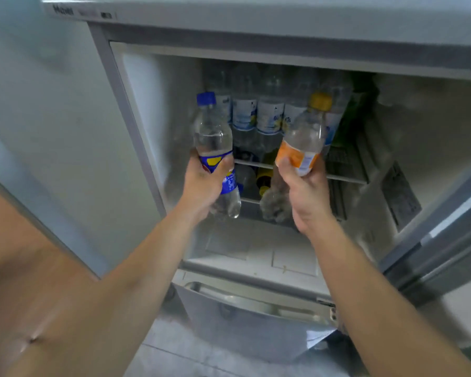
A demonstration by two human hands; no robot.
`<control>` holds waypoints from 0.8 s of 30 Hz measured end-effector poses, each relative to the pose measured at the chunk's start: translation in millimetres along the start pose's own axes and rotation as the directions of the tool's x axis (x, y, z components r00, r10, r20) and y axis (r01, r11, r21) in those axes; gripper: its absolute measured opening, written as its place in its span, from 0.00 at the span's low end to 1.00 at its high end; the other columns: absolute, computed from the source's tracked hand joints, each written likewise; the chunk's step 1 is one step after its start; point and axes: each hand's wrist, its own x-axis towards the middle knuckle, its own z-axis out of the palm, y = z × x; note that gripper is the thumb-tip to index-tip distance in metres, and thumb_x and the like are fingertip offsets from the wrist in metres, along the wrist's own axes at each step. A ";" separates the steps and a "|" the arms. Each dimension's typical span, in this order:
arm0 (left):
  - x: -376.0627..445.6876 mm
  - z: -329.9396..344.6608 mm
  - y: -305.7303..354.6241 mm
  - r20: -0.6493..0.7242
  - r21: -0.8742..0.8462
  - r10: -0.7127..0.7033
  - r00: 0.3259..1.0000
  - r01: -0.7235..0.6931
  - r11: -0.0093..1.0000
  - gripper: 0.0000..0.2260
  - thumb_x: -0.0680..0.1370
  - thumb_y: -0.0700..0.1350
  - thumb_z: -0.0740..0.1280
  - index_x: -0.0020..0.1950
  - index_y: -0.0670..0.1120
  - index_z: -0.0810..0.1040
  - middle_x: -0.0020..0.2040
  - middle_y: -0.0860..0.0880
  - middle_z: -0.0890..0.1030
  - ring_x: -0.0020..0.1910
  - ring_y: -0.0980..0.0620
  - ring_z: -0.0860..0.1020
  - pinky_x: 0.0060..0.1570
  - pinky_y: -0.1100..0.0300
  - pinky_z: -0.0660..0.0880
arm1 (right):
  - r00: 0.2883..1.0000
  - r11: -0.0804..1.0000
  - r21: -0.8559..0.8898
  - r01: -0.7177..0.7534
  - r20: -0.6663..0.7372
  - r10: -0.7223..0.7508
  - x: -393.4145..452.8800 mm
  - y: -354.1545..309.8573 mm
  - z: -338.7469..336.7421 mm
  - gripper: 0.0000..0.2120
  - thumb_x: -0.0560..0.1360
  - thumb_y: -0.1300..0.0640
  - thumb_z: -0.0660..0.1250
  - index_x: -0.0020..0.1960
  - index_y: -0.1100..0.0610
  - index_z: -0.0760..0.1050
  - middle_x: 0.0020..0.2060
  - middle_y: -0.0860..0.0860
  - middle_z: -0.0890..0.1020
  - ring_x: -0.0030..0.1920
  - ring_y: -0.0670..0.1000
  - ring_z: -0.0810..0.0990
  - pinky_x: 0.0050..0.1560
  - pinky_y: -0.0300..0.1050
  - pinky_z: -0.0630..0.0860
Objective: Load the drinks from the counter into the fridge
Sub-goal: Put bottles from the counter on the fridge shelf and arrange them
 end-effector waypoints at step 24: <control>141.5 37.5 17.6 0.123 0.105 0.257 0.959 -0.270 0.957 0.24 0.73 0.43 0.76 0.65 0.49 0.70 0.59 0.54 0.79 0.56 0.66 0.78 0.50 0.72 0.76 | 0.937 0.960 -0.148 0.239 -0.223 -0.268 121.2 25.2 108.2 0.20 0.71 0.59 0.76 0.57 0.50 0.72 0.51 0.49 0.82 0.48 0.42 0.83 0.48 0.36 0.80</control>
